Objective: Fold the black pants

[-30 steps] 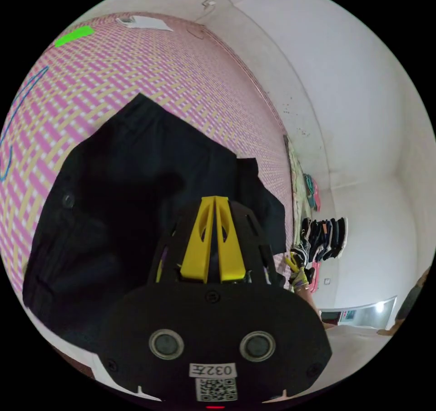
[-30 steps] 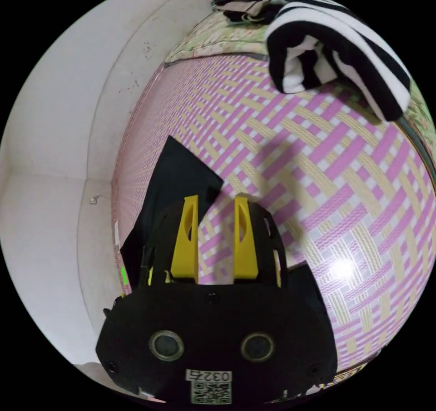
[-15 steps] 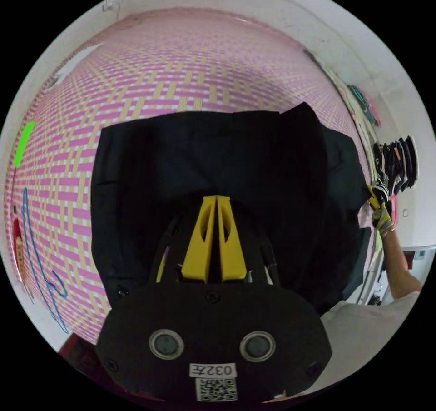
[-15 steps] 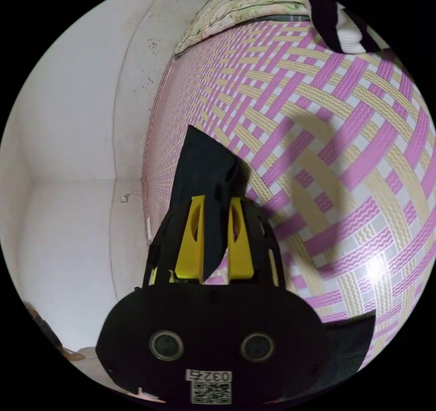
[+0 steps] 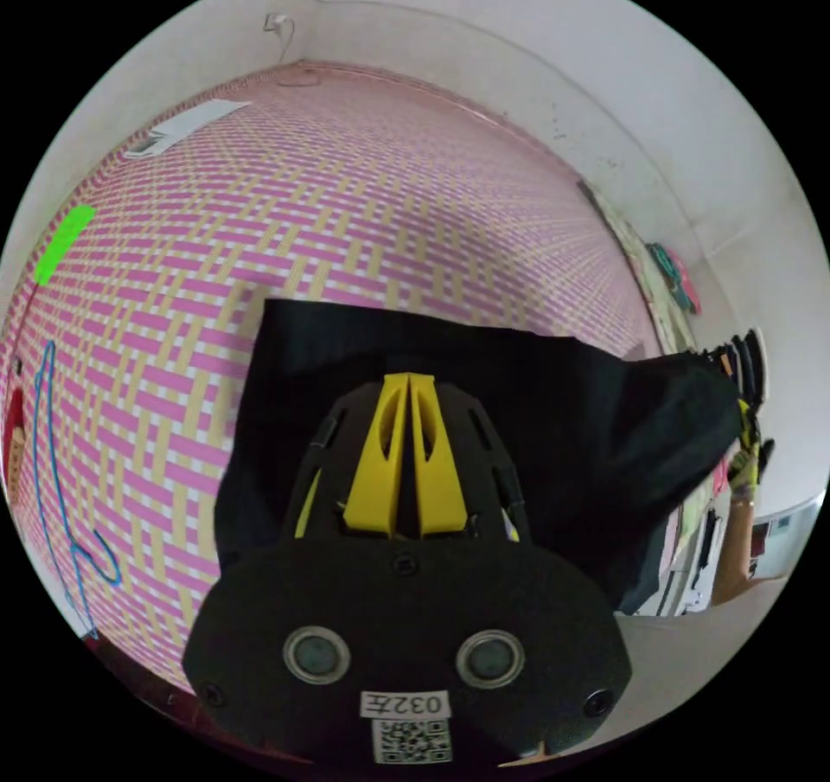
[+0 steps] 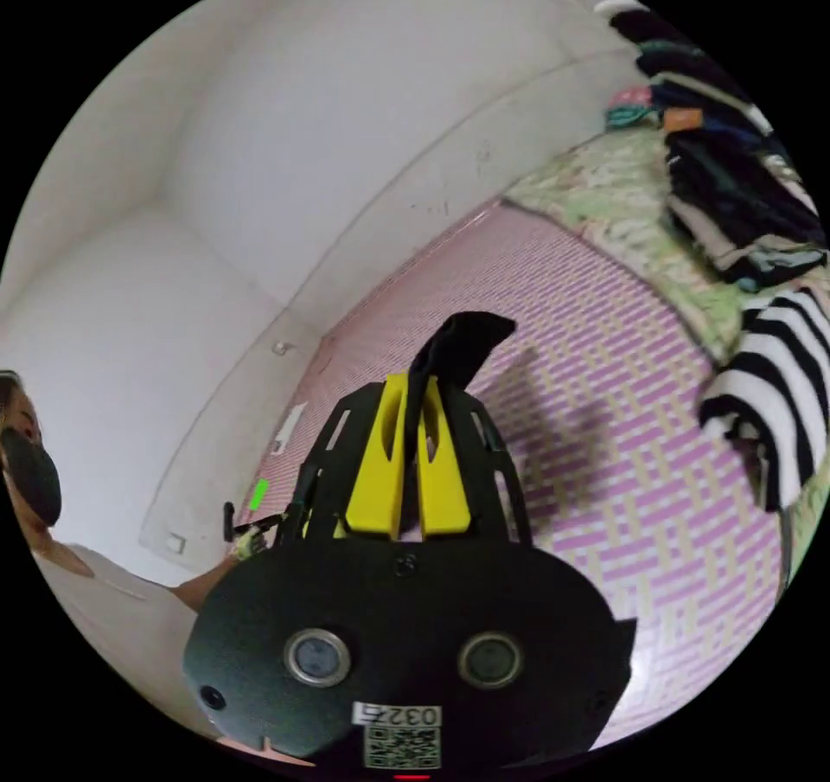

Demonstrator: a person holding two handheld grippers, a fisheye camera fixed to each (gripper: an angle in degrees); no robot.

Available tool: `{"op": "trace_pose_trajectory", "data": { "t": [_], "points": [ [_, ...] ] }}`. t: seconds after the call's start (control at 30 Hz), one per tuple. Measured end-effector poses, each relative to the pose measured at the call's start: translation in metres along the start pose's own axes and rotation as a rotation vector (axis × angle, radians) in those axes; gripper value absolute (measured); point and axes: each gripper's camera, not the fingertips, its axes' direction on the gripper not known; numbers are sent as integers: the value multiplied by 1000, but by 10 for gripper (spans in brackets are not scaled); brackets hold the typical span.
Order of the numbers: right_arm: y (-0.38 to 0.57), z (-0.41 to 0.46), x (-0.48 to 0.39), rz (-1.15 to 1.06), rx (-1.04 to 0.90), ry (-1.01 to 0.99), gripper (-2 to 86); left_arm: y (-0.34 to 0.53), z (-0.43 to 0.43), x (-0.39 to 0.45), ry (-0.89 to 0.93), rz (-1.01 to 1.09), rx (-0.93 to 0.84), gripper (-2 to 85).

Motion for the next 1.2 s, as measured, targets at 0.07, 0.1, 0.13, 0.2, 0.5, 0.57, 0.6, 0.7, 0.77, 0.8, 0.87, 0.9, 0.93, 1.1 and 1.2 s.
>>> {"op": "trace_pose_trajectory", "data": {
  "t": [0.07,0.1,0.13,0.2,0.5,0.57,0.6,0.7,0.77,0.8,0.87,0.9,0.93,1.1,1.2],
  "points": [
    [19,-21,35,77,15,96,-9,-9,23,-3,-52,-11,-65,-9],
    [37,-22,74,184,-28,191,-9,-14,40,-2,-124,-9,-112,-10],
    [49,-20,98,263,-59,227,-9,-16,48,-2,-152,-4,-131,-10],
    [99,-14,174,526,-111,165,-9,-22,54,2,-179,0,-101,-10],
    [94,33,189,523,-200,248,15,-51,79,-7,-257,-81,-154,-10],
    [87,39,186,513,-239,253,46,-48,82,-12,-232,-111,-159,-9],
    [84,36,182,492,-263,223,67,-40,77,-15,-191,-113,-126,-9],
    [94,0,164,416,-278,158,74,7,48,-26,28,-113,13,-9],
    [115,-40,153,403,-250,158,75,50,33,-34,67,-116,37,-8],
    [137,-72,149,413,-214,144,76,84,23,-42,78,-130,45,-7],
    [177,-121,148,457,-150,110,76,141,7,-61,125,-178,76,-3],
    [206,-150,148,491,-129,97,76,180,-4,-79,168,-240,108,3],
    [220,-163,148,508,-123,104,76,201,-9,-89,194,-276,128,6],
    [329,-234,137,624,-108,142,80,347,-22,-162,306,-562,202,21],
    [361,-249,132,659,-79,122,84,379,-11,-176,360,-603,221,21]
  ]
}}
